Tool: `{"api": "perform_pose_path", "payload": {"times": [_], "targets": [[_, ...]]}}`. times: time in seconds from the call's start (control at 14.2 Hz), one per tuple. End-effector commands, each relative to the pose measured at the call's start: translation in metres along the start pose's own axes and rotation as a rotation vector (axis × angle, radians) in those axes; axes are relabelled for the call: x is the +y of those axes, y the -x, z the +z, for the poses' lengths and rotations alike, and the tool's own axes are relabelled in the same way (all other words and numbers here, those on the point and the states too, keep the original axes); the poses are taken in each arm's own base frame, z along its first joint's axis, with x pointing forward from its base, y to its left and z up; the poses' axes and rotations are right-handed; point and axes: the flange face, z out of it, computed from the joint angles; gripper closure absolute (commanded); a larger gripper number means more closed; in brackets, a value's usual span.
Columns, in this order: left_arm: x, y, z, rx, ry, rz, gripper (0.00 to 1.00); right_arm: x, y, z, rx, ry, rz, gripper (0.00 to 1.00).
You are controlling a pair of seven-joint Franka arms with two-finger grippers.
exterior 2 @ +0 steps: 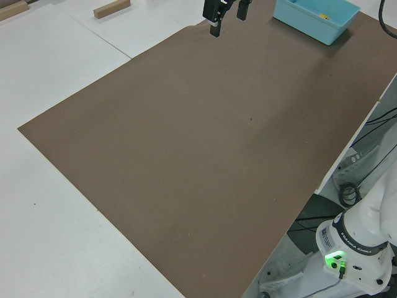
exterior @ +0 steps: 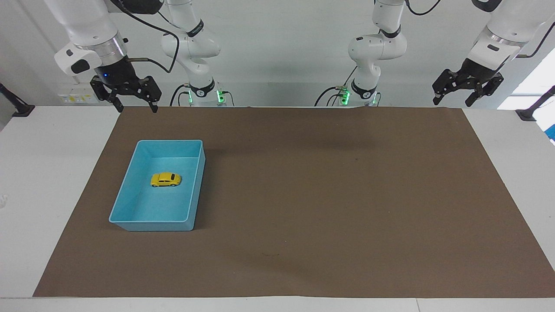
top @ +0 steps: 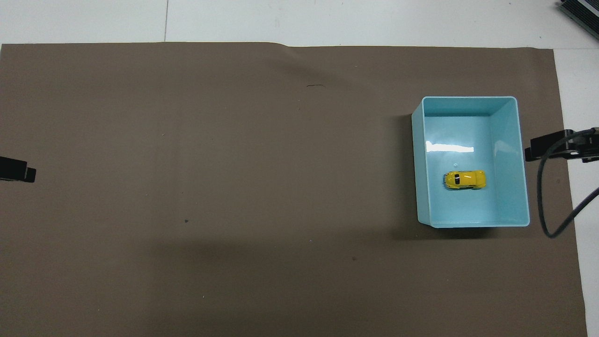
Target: Wind up and store yellow beetle car
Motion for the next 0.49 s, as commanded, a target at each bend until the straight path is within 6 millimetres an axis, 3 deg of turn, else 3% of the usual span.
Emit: {"api": "perform_pose_path", "payload": {"times": [0.0,0.42], "targets": [[-0.0009,0.0063,-0.0024,-0.003,-0.015,0.005,0.0,-0.0024,0.0009,-0.0038,0.007,0.008,0.011,0.0],[-0.0017,0.0064,-0.0024,-0.003,-0.014,0.004,0.0,0.0075,0.0018,-0.0055,0.01,-0.001,0.028,0.0]]}}
